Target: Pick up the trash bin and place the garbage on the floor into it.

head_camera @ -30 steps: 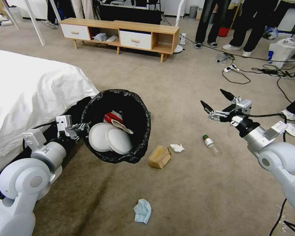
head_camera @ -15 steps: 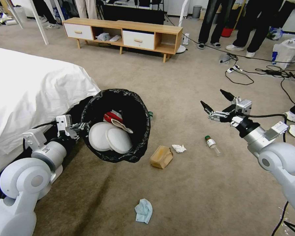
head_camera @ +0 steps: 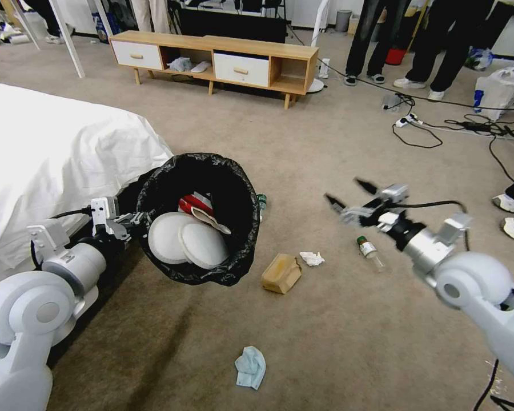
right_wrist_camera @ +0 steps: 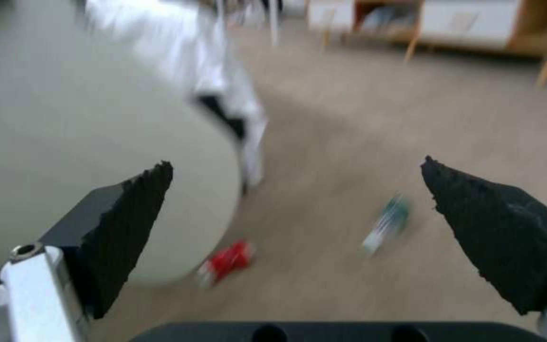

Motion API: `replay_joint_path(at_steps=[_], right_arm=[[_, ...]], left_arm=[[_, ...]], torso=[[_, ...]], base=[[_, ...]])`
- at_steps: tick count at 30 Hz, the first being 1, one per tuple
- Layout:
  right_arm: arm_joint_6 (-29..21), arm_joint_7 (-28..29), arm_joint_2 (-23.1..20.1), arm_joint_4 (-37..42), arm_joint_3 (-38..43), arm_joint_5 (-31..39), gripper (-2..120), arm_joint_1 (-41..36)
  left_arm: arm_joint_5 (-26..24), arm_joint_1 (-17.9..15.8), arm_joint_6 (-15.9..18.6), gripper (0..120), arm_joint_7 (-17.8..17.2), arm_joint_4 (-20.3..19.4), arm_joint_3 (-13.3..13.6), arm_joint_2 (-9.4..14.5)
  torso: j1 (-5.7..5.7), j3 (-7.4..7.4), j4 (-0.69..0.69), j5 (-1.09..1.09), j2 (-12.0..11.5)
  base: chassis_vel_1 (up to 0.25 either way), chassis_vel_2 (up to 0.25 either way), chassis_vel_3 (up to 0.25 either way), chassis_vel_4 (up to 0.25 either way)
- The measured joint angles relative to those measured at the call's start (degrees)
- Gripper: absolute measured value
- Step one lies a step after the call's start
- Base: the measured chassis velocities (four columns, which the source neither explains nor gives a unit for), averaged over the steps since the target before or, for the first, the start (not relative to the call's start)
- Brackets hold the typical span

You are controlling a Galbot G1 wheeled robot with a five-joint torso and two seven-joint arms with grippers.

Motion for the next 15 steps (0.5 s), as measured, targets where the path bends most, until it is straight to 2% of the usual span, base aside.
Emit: replay_joint_path(at_steps=[2,3,7,9,13,15], right_arm=[[-2.26,0.77,0.12,-0.15,-4.95,0.83,100,1.53],[-2.26,0.77,0.12,-0.15,-4.95,0.83,100,1.53],[-3.31,1.14,2.61,-4.67,-17.85,1.22,100,7.68],[-3.31,1.15,2.89,-5.05,-18.75,1.32,100,8.26],[-3.05,1.08,6.28,-8.97,-27.80,1.77,100,15.20],[-2.82,1.06,7.15,-9.83,-29.50,1.81,100,16.70]], left_arm=[[0.48,0.16,0.01,2,0.47,0.19,-0.09,-0.01],[0.48,0.16,0.01,2,0.47,0.19,-0.09,-0.01],[1.38,0.26,0.01,2,1.39,0.59,-0.07,-0.14],[1.49,0.30,0.00,2,1.49,0.62,-0.05,-0.17],[2.86,0.91,-0.02,2,2.31,1.04,0.40,-0.57],[3.11,1.01,-0.03,2,2.48,1.05,0.49,-0.66]], torso=[[0.00,0.00,0.00,-0.01,0.00],[0.00,0.00,0.00,-0.01,0.00],[0.00,0.01,-0.01,0.01,0.00],[0.00,0.01,-0.01,0.01,0.00],[0.00,0.01,0.00,-0.01,0.00],[0.00,0.01,0.00,0.00,0.00]], base=[[0.000,0.000,0.000,0.000],[0.000,0.000,0.000,0.000],[0.000,0.000,0.000,0.000],[0.000,0.000,0.000,0.000],[0.000,0.000,0.000,0.000],[0.000,0.000,0.000,0.000]])
